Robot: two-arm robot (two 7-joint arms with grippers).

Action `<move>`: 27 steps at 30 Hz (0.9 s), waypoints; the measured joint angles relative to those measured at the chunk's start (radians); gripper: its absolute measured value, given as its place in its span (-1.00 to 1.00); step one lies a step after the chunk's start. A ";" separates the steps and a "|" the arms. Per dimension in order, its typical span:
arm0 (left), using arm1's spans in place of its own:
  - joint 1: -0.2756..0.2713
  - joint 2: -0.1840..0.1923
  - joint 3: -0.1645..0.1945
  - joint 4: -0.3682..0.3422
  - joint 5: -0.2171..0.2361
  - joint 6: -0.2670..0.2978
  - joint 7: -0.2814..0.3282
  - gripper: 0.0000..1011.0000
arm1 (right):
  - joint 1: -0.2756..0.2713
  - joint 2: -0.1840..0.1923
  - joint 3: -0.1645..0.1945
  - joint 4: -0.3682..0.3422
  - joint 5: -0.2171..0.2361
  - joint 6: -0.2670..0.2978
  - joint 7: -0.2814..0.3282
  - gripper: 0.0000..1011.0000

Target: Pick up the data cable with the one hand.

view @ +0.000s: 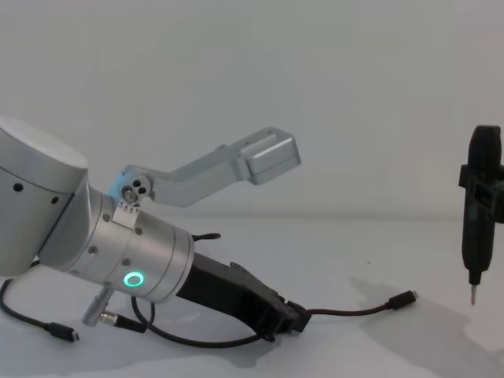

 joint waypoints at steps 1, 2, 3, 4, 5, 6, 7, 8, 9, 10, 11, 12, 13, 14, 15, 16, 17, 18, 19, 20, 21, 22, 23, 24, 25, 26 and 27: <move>0.000 0.000 0.000 0.000 0.000 0.000 0.000 -0.92 | 0.000 0.000 0.000 0.000 0.000 0.000 0.000 -0.46; 0.000 0.000 0.000 0.000 0.000 0.000 0.000 -0.92 | 0.000 0.000 0.000 0.000 0.000 0.000 0.000 -0.46; 0.000 0.000 0.000 0.000 0.000 0.000 0.000 -0.92 | 0.000 0.000 0.000 0.000 0.000 0.000 0.000 -0.46; 0.000 0.000 0.000 0.000 0.000 0.000 0.000 -0.92 | 0.000 0.000 0.000 0.000 0.000 0.000 0.000 -0.46; 0.000 0.000 0.000 0.000 0.001 0.000 0.000 -0.92 | 0.000 0.000 0.000 0.000 0.000 0.000 0.000 -0.46; 0.000 0.000 0.000 0.000 0.001 0.000 0.000 -0.92 | 0.000 0.000 0.000 0.000 0.000 0.000 0.000 -0.46; 0.000 0.000 0.000 0.000 0.001 0.000 0.000 -0.92 | 0.000 0.000 0.000 0.000 0.000 0.000 0.000 -0.46; 0.001 0.000 -0.001 0.000 0.002 0.000 0.001 -0.92 | 0.000 -0.001 0.000 0.000 0.000 0.000 0.000 -0.46; 0.001 0.000 -0.001 -0.001 0.003 -0.001 0.002 -0.92 | 0.000 -0.001 0.001 0.000 0.000 0.000 0.000 -0.46; 0.002 0.001 -0.001 -0.002 0.003 -0.002 0.002 -0.92 | 0.001 -0.002 0.001 -0.001 0.000 0.000 0.000 -0.46; 0.004 0.002 -0.003 -0.005 0.005 -0.007 0.004 -0.92 | 0.001 -0.003 0.002 -0.001 0.001 0.000 0.001 -0.46; 0.005 0.003 -0.003 -0.007 0.007 -0.010 0.005 -0.92 | 0.002 -0.004 0.003 -0.003 0.003 -0.001 0.003 -0.46; 0.006 0.004 -0.004 -0.009 0.008 -0.014 0.007 -0.92 | 0.003 -0.005 0.004 -0.005 0.005 -0.002 0.005 -0.46; 0.007 0.005 -0.005 -0.012 0.010 -0.017 0.008 -0.92 | 0.004 -0.006 0.005 -0.006 0.006 -0.003 0.006 -0.46; 0.009 0.008 -0.007 -0.018 0.012 -0.027 0.010 -0.92 | 0.006 -0.009 0.006 -0.010 0.010 -0.004 0.008 -0.46; 0.011 0.009 -0.008 -0.021 0.014 -0.031 0.011 -0.92 | 0.008 -0.010 0.007 -0.013 0.012 -0.005 0.009 -0.46; 0.014 0.014 -0.011 -0.029 0.017 -0.044 0.012 -0.92 | 0.011 -0.013 0.010 -0.017 0.015 -0.007 0.012 -0.46; 0.015 0.016 -0.012 -0.033 0.018 -0.049 0.012 -0.92 | 0.012 -0.014 0.010 -0.020 0.017 -0.007 0.013 -0.46; 0.016 0.018 -0.013 -0.037 0.019 -0.055 0.013 -0.92 | 0.014 -0.016 0.011 -0.023 0.019 -0.008 0.015 -0.46; 0.017 0.020 -0.015 -0.041 0.019 -0.060 0.013 -0.92 | 0.017 -0.017 0.013 -0.026 0.021 -0.008 0.016 -0.46; 0.021 0.025 -0.020 -0.051 0.019 -0.071 0.012 -0.92 | 0.018 -0.018 0.013 -0.028 0.023 -0.008 0.017 -0.46; 0.022 0.027 -0.022 -0.056 0.019 -0.077 0.012 -0.92 | 0.023 -0.022 0.015 -0.035 0.027 -0.008 0.020 -0.46; 0.024 0.032 -0.026 -0.066 0.019 -0.086 0.010 -0.92 | 0.027 -0.025 0.017 -0.039 0.030 -0.008 0.023 -0.46; 0.026 0.036 -0.029 -0.072 0.019 -0.091 0.009 -0.92 | 0.030 -0.026 0.018 -0.042 0.032 -0.008 0.024 -0.46; 0.028 0.038 -0.032 -0.077 0.018 -0.095 0.007 -0.92 | 0.033 -0.028 0.018 -0.045 0.033 -0.008 0.025 -0.46; 0.029 0.040 -0.033 -0.082 0.017 -0.100 0.006 -0.92 | 0.035 -0.029 0.019 -0.047 0.035 -0.008 0.026 -0.46; 0.032 0.046 -0.037 -0.091 0.016 -0.107 0.003 -0.92 | 0.040 -0.032 0.020 -0.050 0.037 -0.008 0.029 -0.46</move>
